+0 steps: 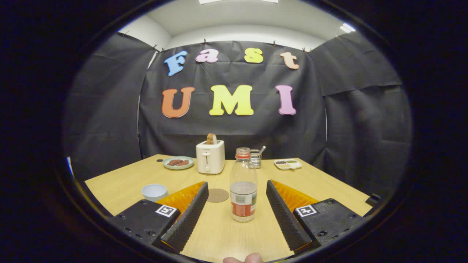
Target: Take the bottle from table, then pour the juice into the cup, finally place the bottle on the coaster
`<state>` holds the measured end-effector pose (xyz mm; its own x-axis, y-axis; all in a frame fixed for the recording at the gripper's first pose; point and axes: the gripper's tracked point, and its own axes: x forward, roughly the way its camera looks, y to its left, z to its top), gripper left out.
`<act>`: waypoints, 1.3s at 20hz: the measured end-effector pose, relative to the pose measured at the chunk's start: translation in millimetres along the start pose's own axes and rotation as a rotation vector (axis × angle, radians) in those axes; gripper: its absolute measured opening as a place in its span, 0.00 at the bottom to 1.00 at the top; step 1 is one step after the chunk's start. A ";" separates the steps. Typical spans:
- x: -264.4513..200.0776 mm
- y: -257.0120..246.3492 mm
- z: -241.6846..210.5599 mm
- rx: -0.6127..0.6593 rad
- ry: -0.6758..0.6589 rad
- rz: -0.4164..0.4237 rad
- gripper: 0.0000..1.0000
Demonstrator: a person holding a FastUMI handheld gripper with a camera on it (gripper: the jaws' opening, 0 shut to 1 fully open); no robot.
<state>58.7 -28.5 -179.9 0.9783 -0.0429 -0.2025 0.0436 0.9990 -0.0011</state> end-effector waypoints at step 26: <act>109.3 -8.8 -52.9 0.031 0.141 -0.068 0.84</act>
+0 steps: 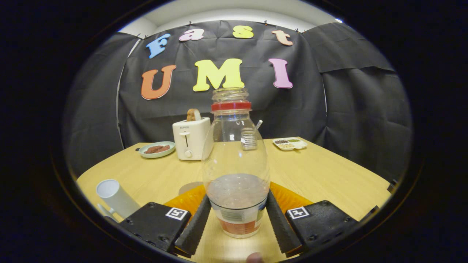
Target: Take the bottle from table, then pour the juice into the cup, finally place the bottle on the coaster
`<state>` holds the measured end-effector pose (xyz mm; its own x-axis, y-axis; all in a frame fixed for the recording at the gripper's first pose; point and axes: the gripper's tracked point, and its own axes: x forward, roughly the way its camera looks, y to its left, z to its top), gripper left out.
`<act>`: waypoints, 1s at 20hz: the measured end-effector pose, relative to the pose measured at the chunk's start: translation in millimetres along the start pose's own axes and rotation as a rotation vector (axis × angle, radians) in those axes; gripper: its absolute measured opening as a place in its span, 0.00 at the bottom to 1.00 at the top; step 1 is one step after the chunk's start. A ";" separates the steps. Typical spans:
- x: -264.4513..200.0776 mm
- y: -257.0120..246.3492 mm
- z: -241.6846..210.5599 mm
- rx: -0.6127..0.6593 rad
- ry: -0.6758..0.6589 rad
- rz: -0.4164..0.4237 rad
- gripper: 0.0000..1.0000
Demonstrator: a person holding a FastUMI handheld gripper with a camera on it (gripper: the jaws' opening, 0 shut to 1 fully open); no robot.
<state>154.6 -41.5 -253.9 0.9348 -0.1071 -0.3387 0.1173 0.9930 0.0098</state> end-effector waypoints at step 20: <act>-44.7 79.3 77.8 -0.947 -0.264 -0.059 0.75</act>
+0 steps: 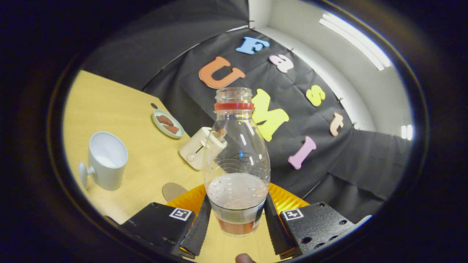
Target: Take the bottle from table, then pour the juice into the cup, finally place the bottle on the coaster
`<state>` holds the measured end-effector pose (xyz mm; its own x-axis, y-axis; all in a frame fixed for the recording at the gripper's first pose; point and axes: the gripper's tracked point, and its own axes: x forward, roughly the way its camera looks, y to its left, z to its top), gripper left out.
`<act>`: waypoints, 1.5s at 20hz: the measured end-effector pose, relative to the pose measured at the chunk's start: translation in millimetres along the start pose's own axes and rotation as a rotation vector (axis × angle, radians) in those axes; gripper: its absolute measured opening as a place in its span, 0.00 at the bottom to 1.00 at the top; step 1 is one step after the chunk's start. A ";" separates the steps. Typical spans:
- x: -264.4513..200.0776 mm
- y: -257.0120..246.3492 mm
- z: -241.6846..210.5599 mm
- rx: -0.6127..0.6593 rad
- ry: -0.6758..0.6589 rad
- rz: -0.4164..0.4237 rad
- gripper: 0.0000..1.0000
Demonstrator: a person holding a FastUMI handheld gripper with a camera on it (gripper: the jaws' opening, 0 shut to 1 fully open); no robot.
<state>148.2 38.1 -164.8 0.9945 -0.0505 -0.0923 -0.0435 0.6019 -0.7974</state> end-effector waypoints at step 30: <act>4.0 36.2 4.2 -0.775 -0.042 0.051 0.75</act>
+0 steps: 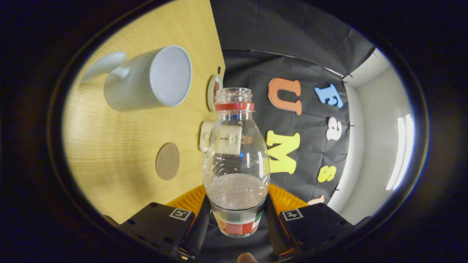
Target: Take the bottle from table, then pour the juice into the cup, finally place the bottle on the coaster
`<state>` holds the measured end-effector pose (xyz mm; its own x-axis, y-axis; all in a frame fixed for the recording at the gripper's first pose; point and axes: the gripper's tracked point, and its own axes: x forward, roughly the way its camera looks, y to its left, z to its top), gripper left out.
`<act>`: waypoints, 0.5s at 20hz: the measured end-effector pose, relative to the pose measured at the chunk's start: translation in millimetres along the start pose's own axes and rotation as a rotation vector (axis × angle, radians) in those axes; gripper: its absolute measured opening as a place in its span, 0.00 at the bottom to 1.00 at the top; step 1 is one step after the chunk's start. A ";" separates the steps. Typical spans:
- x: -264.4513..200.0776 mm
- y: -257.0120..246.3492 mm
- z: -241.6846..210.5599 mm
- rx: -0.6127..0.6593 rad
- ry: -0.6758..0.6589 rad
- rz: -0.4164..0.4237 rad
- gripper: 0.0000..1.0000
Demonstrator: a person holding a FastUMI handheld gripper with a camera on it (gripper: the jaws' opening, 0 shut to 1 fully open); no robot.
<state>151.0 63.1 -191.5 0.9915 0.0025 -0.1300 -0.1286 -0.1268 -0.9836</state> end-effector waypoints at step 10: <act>-0.1 -11.9 5.9 -0.085 -0.006 -0.010 0.75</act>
<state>152.3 70.5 -180.5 0.9926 0.0103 -0.1211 -0.1163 -0.2107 -0.9706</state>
